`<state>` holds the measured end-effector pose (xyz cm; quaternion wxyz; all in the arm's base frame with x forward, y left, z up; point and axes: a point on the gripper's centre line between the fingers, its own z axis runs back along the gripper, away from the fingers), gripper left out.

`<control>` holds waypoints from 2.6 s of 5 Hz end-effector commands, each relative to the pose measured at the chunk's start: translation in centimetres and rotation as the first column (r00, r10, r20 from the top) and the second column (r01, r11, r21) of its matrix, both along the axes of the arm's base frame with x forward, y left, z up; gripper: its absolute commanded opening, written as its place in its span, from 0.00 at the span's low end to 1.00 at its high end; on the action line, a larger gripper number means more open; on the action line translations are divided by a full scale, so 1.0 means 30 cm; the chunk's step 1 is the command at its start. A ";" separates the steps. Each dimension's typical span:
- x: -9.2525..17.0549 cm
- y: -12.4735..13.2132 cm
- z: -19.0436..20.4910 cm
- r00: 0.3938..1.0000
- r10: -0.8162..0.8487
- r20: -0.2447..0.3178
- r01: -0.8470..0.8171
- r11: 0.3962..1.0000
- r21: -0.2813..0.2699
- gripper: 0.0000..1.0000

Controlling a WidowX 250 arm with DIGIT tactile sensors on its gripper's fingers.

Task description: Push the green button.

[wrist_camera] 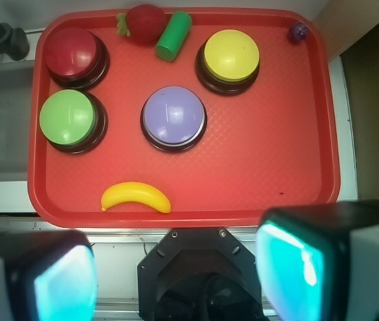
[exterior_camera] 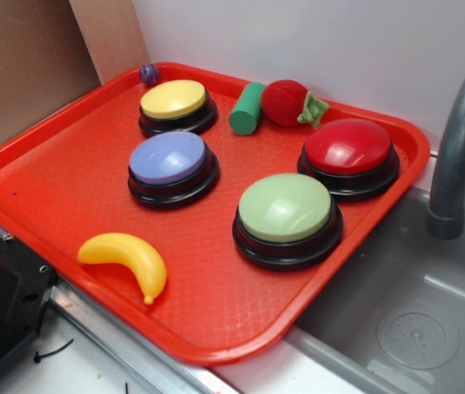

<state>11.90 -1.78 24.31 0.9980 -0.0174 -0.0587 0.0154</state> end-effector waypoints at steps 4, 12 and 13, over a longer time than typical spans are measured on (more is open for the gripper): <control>0.292 -0.533 -0.438 0.737 -0.675 -0.043 0.667 0.715 0.212 1.00; 0.318 -0.432 -0.645 0.665 -0.728 -0.169 0.736 0.677 -0.019 1.00; 0.324 -0.449 -0.546 0.677 -0.725 -0.131 0.733 0.679 0.032 1.00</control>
